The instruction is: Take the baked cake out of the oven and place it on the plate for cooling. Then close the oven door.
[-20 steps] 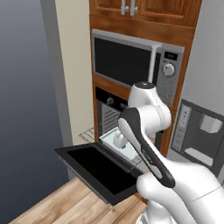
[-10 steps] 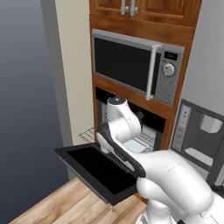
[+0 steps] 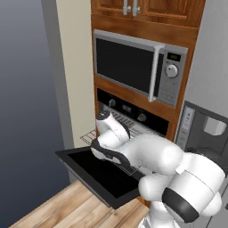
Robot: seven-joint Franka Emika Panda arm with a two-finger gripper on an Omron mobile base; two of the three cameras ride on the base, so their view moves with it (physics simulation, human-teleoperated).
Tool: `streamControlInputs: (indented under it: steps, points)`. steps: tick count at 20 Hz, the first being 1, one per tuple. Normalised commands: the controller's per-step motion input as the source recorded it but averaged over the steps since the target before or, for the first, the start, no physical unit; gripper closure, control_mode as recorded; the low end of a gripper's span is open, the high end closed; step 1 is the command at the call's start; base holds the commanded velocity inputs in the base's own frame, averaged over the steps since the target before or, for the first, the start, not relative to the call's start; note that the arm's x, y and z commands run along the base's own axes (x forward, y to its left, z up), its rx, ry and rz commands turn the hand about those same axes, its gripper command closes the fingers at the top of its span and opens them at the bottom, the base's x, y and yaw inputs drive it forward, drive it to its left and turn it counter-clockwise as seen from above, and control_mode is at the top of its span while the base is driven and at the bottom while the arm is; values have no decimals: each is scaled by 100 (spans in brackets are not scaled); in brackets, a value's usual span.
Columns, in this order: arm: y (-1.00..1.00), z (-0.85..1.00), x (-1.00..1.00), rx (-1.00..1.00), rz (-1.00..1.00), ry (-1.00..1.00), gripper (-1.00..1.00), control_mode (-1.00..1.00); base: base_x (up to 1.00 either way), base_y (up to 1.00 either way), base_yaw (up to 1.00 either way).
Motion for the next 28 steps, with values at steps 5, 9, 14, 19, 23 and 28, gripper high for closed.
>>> streamControlInputs:
  steps: [5, 9, 14, 19, 23, 28]
  points:
    - [2, -61, 31, -11, -8, 0, -100, -100, 0, 0, 0]
    - [0, -64, 41, -12, -11, -3, -100, -100, 0, 0, 0]
    - [0, -56, 40, -11, -9, -6, -100, -100, 0, 0, 0]
    - [0, -50, 49, -9, -7, -8, -100, -100, 0, 0, 0]
    - [0, -50, 64, -9, -8, -5, -100, -100, 0, 0, 0]
    - [0, -49, 74, -7, -7, 0, -100, -100, 0, 0, 0]
